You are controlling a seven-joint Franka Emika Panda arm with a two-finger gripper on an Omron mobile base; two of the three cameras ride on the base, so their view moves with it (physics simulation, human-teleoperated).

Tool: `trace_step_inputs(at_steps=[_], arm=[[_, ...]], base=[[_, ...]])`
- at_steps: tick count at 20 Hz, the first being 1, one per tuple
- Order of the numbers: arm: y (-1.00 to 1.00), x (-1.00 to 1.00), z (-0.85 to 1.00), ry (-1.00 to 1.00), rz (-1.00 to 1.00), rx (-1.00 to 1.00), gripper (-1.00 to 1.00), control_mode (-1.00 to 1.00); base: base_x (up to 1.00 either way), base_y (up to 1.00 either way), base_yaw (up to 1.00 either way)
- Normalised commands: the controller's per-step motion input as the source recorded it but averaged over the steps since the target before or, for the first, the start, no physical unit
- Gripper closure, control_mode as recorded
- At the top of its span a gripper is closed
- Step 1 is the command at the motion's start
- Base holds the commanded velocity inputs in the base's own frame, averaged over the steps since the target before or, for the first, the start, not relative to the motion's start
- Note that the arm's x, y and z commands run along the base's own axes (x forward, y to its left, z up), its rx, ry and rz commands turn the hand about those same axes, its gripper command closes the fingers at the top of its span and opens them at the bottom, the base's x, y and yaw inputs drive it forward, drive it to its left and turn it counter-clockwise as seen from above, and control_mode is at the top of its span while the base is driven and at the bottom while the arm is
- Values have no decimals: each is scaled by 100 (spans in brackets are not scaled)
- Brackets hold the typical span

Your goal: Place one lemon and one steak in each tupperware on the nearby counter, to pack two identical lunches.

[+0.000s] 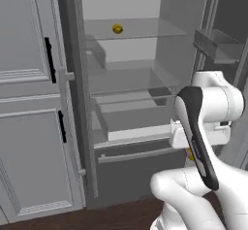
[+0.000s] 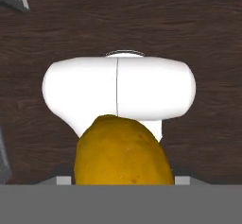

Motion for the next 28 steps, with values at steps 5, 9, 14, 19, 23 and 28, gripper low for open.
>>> trace_step_inputs(at_steps=[5, 9, 14, 19, 23, 28], arm=[[0, 0, 0, 0, 0, 0, 100, 100], [0, 0, 0, 0, 0, 0, 100, 100], [0, 0, 0, 0, 0, 0, 100, 100], [0, 0, 0, 0, 0, 0, 100, 100], [0, 0, 0, 0, 0, 0, 100, 100], [0, 0, 0, 0, 0, 0, 100, 100]], base=[[-88, 49, 53], [-69, 56, 71], [-6, 66, 69], [80, 13, 46], [99, 0, 15], [65, 13, 32]])
